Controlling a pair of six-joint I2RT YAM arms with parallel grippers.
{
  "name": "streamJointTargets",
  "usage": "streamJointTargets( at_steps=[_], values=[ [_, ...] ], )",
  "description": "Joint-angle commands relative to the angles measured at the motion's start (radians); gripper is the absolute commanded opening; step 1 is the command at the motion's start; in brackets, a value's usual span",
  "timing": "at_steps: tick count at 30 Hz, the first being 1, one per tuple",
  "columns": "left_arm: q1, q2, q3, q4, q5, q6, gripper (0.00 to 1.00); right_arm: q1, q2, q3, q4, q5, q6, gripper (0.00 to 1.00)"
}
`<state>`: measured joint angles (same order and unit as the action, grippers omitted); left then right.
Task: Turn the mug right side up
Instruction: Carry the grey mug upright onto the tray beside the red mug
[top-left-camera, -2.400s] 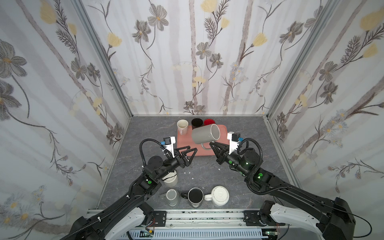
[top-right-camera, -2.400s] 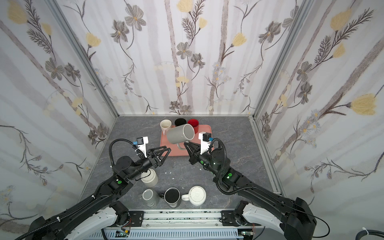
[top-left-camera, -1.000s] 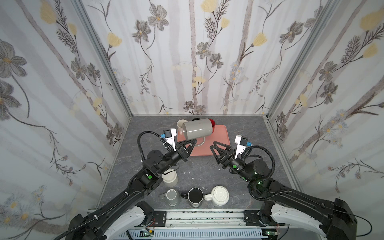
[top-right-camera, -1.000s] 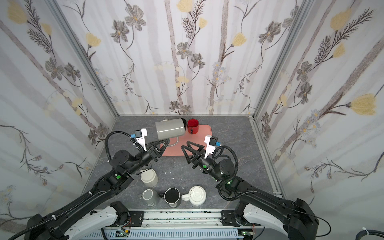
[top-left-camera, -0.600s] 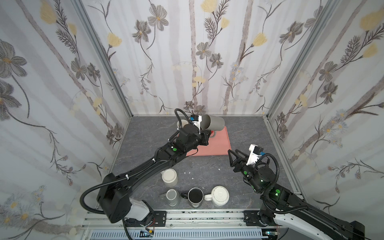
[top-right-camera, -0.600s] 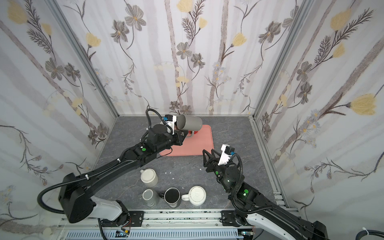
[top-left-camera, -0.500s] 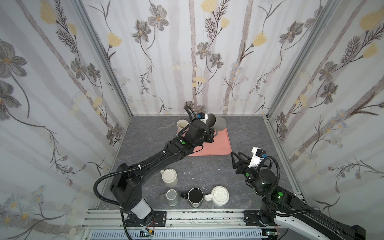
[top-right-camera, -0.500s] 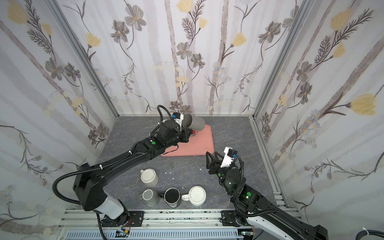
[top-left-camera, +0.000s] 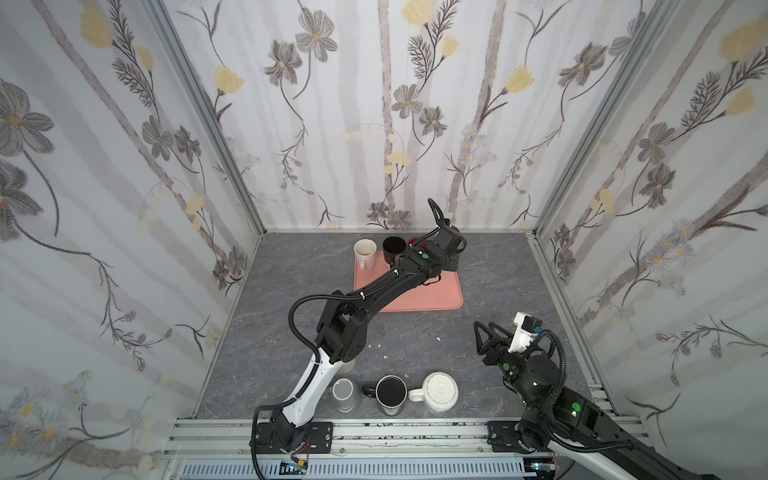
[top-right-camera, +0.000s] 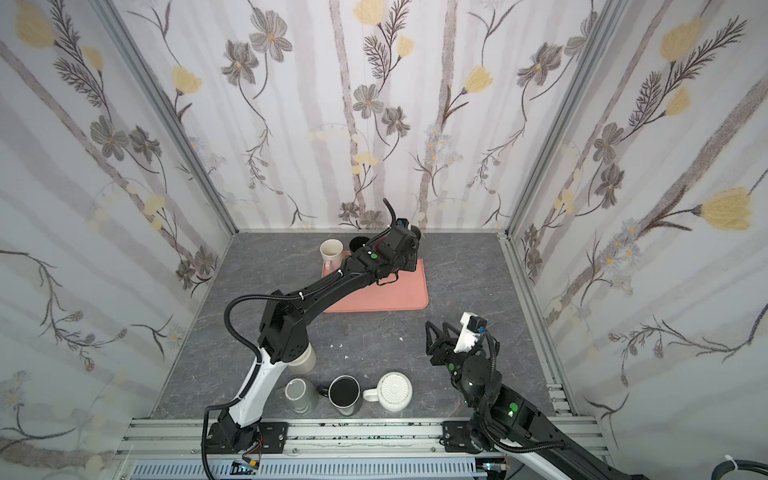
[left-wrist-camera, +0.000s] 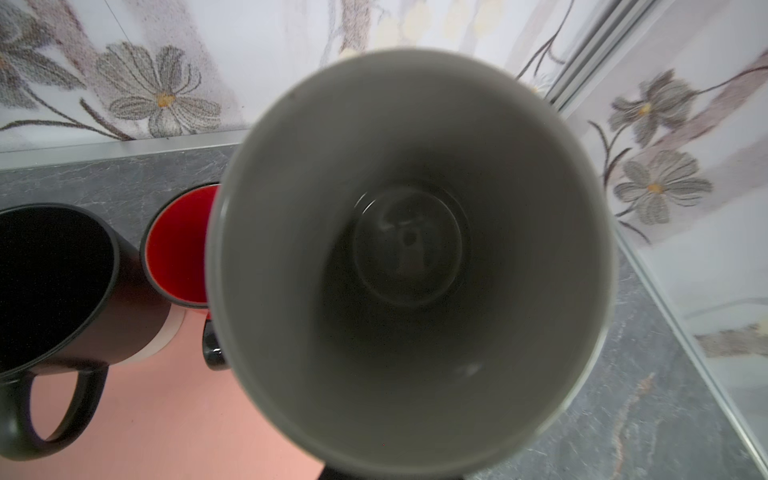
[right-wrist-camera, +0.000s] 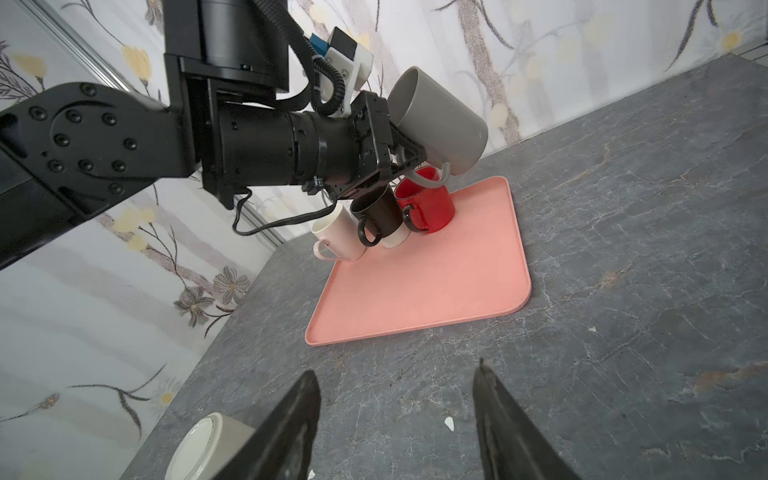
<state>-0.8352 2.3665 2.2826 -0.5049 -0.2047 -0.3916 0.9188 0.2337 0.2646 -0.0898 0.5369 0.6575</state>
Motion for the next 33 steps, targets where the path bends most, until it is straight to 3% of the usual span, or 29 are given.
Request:
streamJointTargets(
  at_steps=[1,5,16,25,33],
  values=[
    [-0.004,0.083,0.129,-0.053,-0.072,0.016,0.0,0.0,-0.036,-0.028,-0.045,-0.004,0.031,0.59],
    [-0.005,0.161,0.218,-0.081,-0.108,0.011,0.0,-0.001,-0.055,-0.052,-0.058,-0.022,0.038,0.59],
    [-0.002,0.25,0.285,-0.106,-0.161,-0.002,0.0,-0.001,-0.112,-0.067,-0.097,-0.002,0.018,0.61],
    [0.018,0.284,0.285,-0.103,-0.135,-0.029,0.0,-0.001,-0.119,-0.068,-0.107,0.006,0.018,0.62],
    [0.021,0.292,0.285,-0.076,-0.089,-0.036,0.24,-0.001,-0.11,-0.071,-0.106,0.012,0.024,0.64]
  ],
)
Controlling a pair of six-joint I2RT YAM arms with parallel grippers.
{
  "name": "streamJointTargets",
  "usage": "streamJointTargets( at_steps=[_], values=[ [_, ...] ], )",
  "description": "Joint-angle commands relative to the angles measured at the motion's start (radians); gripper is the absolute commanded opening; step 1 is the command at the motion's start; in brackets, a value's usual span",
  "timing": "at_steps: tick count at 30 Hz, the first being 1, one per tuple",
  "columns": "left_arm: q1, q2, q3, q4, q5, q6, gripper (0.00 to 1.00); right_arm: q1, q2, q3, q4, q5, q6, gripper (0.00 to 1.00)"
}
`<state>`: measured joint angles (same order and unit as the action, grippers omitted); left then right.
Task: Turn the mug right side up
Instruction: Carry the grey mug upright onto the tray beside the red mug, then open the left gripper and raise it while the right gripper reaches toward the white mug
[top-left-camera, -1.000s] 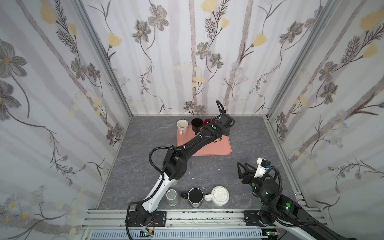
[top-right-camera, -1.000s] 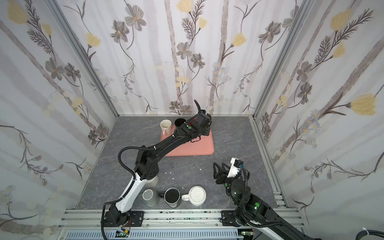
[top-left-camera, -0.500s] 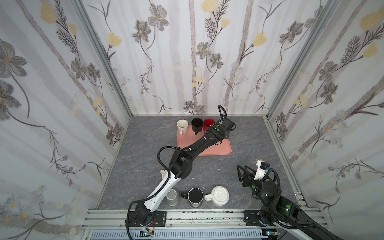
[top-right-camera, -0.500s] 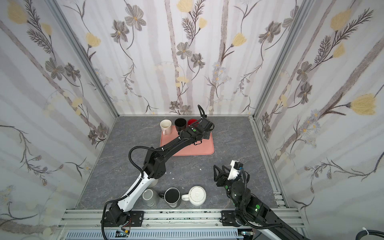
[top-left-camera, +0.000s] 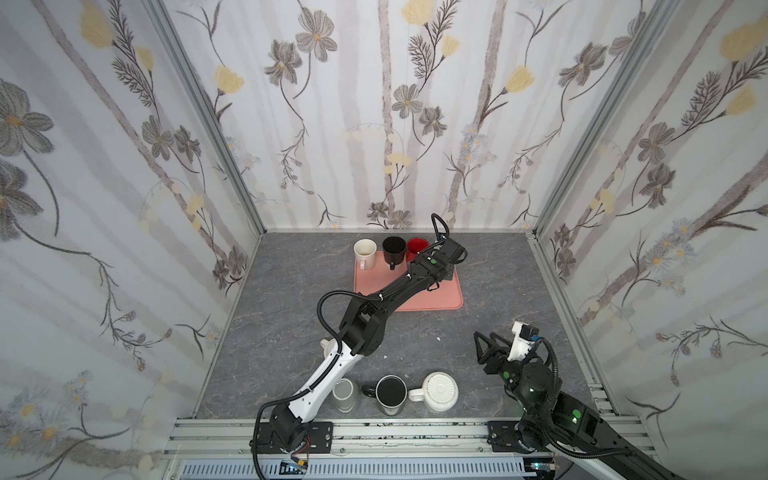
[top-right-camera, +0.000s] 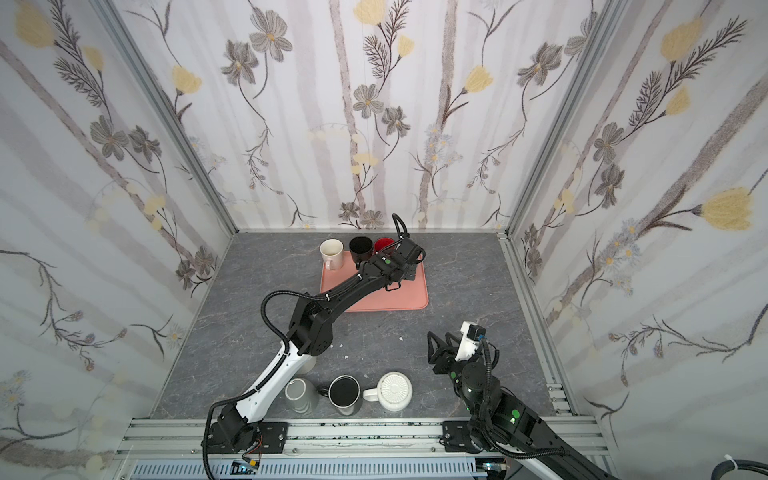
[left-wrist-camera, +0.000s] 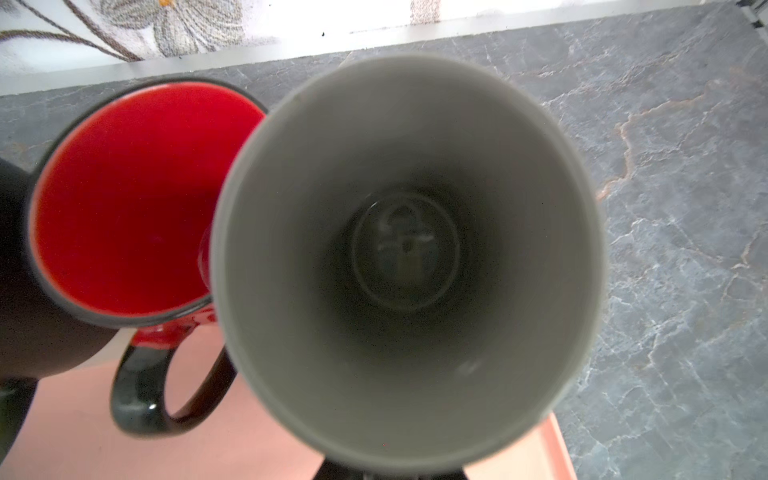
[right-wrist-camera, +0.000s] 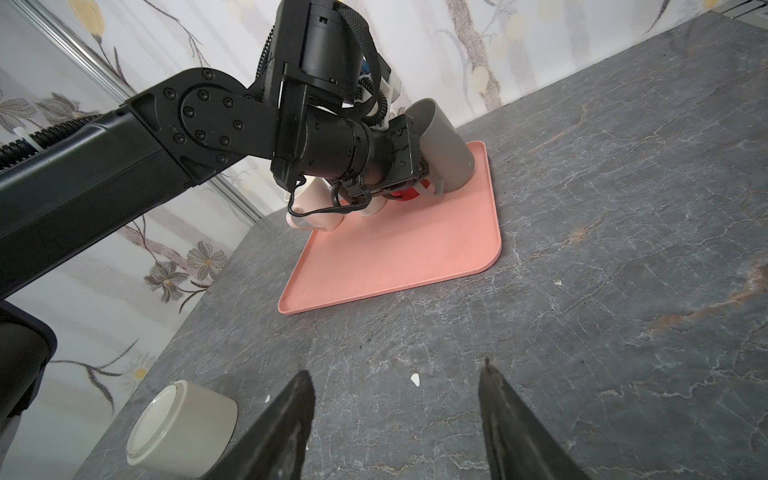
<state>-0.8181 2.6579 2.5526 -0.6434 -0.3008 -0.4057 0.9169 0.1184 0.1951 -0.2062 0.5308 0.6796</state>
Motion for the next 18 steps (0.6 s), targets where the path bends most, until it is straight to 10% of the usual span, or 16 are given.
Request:
streamJointTargets(
  at_steps=[1,12,18],
  values=[
    [0.004,0.0,0.015,0.066,0.012,-0.023,0.27,0.001,0.008,-0.001,0.009,0.018,0.004,0.64],
    [-0.003,-0.089,-0.011,0.127,0.089,-0.035,0.45,-0.012,0.185,0.026,0.078,-0.065,0.003,0.63],
    [-0.028,-0.372,-0.294,0.314,0.124,-0.017,0.58,-0.055,0.318,0.081,0.141,-0.173,-0.041,0.67]
  ],
)
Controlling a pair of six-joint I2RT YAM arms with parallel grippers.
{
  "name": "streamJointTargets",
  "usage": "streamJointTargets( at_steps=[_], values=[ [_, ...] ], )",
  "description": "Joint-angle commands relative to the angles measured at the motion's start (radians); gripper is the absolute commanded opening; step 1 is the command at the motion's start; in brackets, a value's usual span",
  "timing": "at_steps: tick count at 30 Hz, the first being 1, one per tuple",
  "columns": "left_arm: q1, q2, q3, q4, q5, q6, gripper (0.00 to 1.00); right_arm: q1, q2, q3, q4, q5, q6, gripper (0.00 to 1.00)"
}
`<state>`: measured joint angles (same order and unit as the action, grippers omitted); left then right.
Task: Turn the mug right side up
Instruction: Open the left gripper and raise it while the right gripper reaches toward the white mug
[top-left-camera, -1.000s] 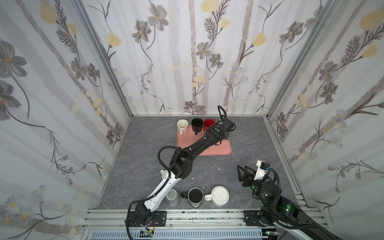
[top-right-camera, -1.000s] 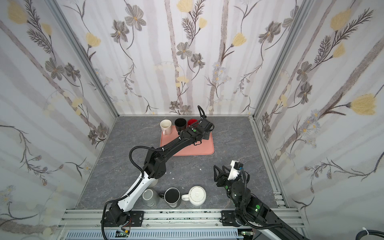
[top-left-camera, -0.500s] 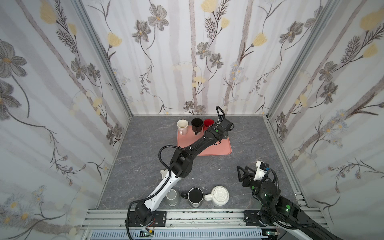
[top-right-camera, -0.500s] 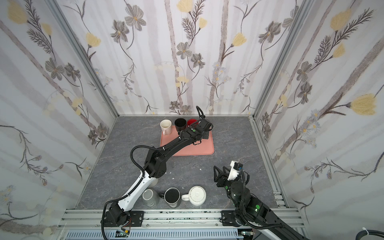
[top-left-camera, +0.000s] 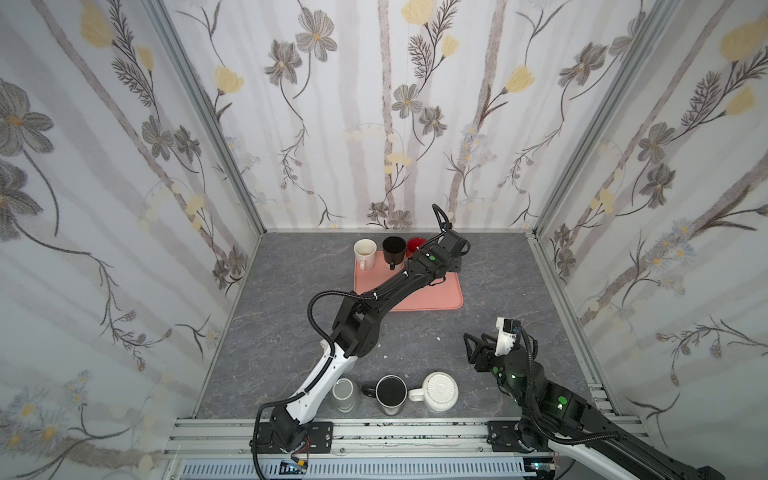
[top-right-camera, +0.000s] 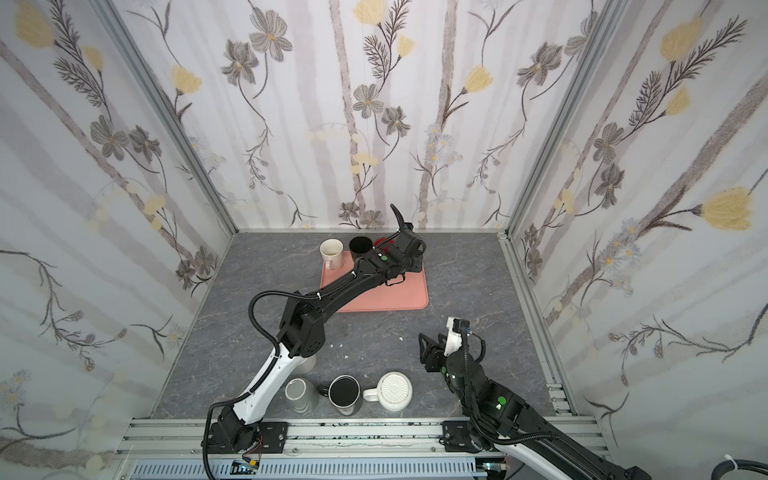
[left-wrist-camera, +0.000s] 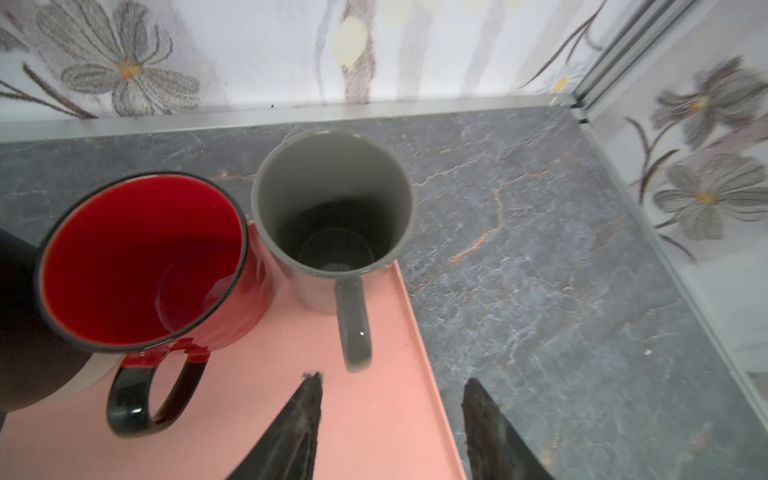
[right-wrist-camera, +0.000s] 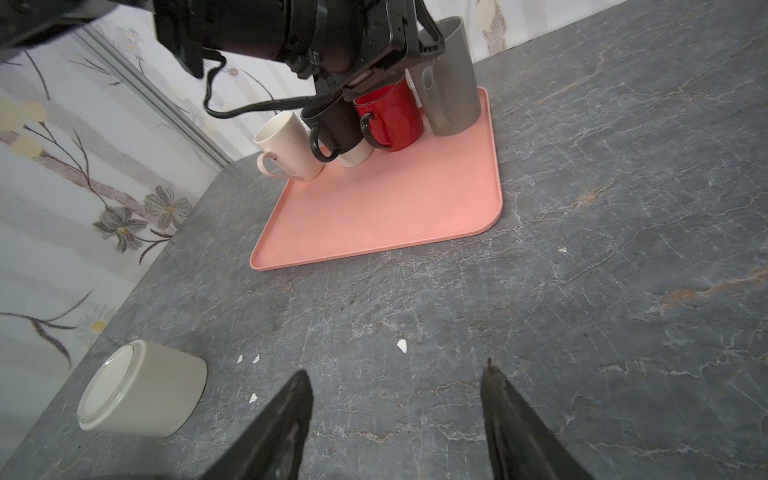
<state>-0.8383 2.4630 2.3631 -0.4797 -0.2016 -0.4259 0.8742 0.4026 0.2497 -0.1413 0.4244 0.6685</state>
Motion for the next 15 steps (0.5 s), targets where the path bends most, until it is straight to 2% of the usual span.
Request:
streamJointTargets(
  at_steps=[1,6,7,10,11,15],
  values=[
    [-0.009,-0.243,-0.181,0.198,0.037,0.0,0.6,-0.018,0.051,0.04,0.078,-0.092,-0.039,0.69],
    [-0.015,-0.608,-0.65,0.471,0.084,-0.031,0.73,-0.026,0.15,0.111,0.082,-0.271,-0.14,0.76],
    [-0.014,-0.664,-0.727,0.501,0.088,-0.036,0.83,-0.024,0.168,0.124,0.083,-0.316,-0.162,0.77],
    [-0.015,-0.84,-0.949,0.589,0.097,-0.062,0.96,-0.004,0.232,0.157,0.086,-0.425,-0.199,0.78],
    [-0.015,-0.899,-1.022,0.609,0.089,-0.069,1.0,0.021,0.255,0.171,0.076,-0.427,-0.208,0.78],
    [-0.013,-1.128,-1.285,0.671,0.022,-0.083,1.0,0.189,0.332,0.239,0.005,-0.313,-0.23,0.8]
  ],
)
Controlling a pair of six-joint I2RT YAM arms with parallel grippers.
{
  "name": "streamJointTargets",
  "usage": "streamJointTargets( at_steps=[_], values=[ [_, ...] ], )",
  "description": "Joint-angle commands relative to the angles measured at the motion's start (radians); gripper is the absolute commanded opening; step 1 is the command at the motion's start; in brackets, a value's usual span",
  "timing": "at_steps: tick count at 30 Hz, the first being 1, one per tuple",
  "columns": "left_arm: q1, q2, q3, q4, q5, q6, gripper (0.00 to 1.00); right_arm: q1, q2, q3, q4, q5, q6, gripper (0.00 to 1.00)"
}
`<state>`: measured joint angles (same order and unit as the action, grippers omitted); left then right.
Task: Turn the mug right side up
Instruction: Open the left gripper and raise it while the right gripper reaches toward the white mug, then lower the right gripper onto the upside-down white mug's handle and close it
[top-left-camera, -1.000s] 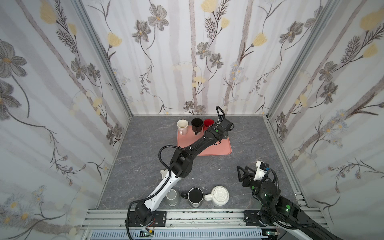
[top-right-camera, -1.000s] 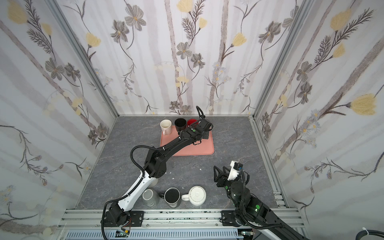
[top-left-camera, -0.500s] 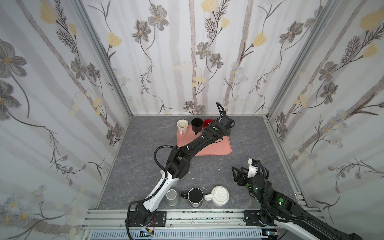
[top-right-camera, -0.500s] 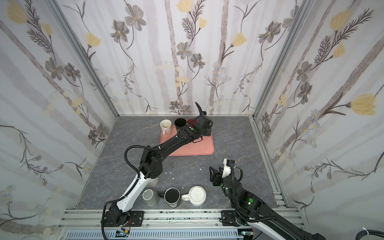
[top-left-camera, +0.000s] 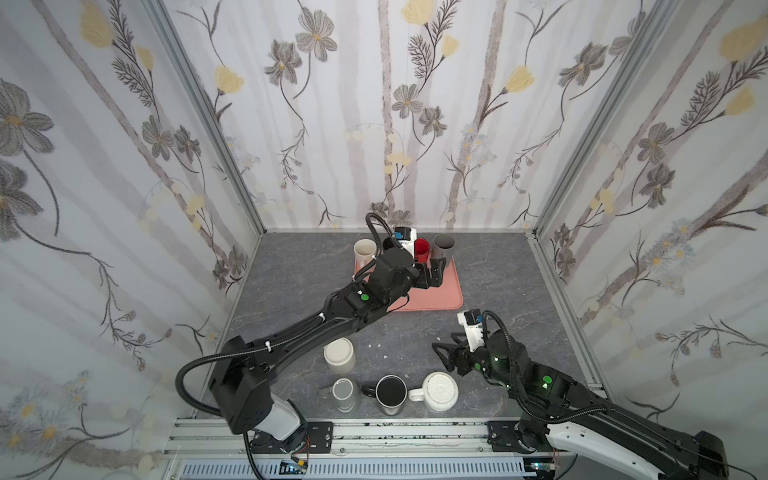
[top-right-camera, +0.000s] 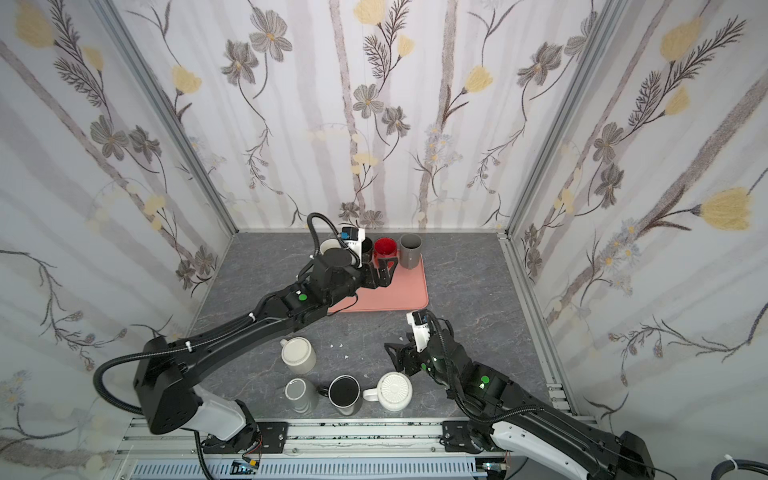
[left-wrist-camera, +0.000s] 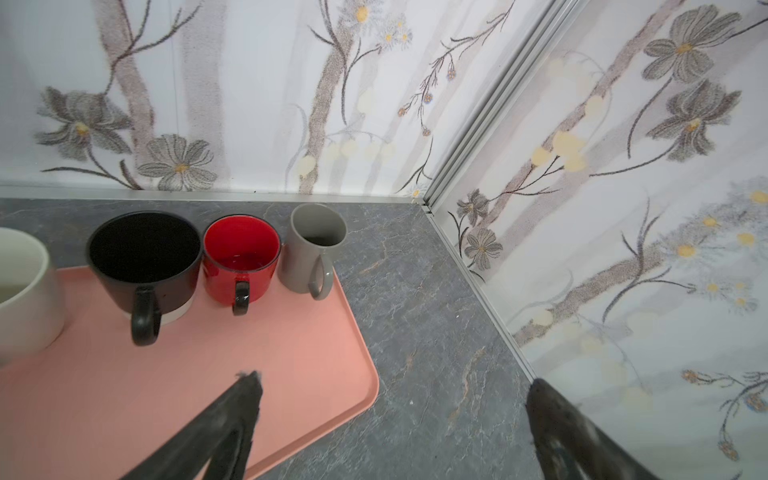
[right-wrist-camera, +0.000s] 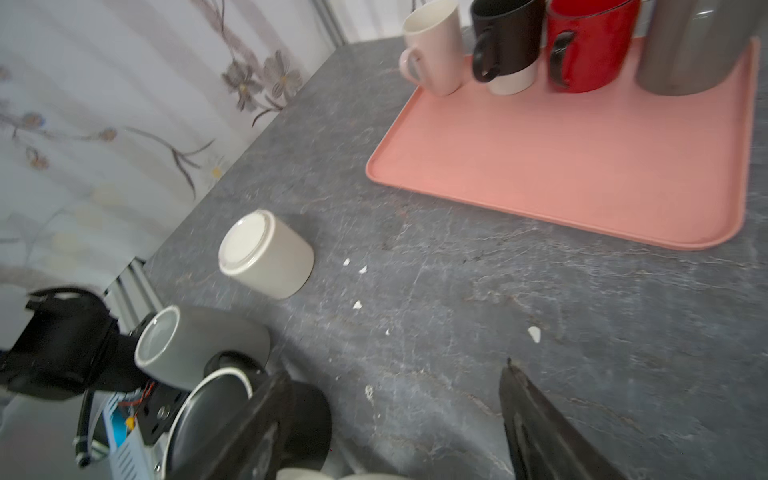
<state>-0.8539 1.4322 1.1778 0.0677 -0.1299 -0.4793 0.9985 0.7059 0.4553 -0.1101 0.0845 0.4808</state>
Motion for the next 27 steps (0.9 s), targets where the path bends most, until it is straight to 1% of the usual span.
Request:
streamJointTargets(
  at_steps=[1,2,3,5,9,12,14,17,20,21,23,25,27],
  values=[
    [0.004,-0.146,-0.143,0.121,-0.068,-0.031,1.0,0.099,0.049,0.048,-0.051,0.056,-0.038,0.85],
    [0.005,-0.203,-0.189,0.118,-0.092,-0.03,1.0,0.136,0.069,0.066,-0.086,0.092,-0.021,0.89],
    [0.006,-0.257,-0.231,0.114,-0.113,-0.031,1.0,0.174,0.084,0.078,-0.118,0.134,0.002,0.92],
    [0.007,-0.344,-0.297,0.1,-0.15,-0.031,1.0,0.24,0.105,0.09,-0.186,0.208,0.069,1.0],
    [0.01,-0.47,-0.388,0.081,-0.192,-0.028,1.0,0.344,0.157,0.123,-0.373,0.318,0.279,1.0],
    [0.012,-0.517,-0.432,0.075,-0.207,-0.031,1.0,0.401,0.18,0.139,-0.472,0.31,0.418,1.0],
    [0.014,-0.536,-0.454,0.073,-0.218,-0.035,1.0,0.444,0.189,0.157,-0.527,0.308,0.481,1.0],
    [0.023,-0.556,-0.473,0.069,-0.22,-0.035,1.0,0.496,0.201,0.217,-0.623,0.317,0.542,0.98],
    [0.03,-0.576,-0.492,0.069,-0.217,-0.033,1.0,0.535,0.201,0.263,-0.682,0.306,0.584,0.93],
    [0.035,-0.581,-0.498,0.069,-0.217,-0.032,1.0,0.544,0.199,0.264,-0.682,0.284,0.596,0.89],
    [0.043,-0.591,-0.508,0.067,-0.213,-0.036,1.0,0.566,0.199,0.251,-0.667,0.23,0.63,0.79],
    [0.055,-0.599,-0.521,0.069,-0.2,-0.04,1.0,0.603,0.203,0.223,-0.648,0.185,0.676,0.64],
    [0.067,-0.604,-0.529,0.064,-0.187,-0.047,1.0,0.651,0.215,0.214,-0.653,0.173,0.72,0.49]
  ],
)
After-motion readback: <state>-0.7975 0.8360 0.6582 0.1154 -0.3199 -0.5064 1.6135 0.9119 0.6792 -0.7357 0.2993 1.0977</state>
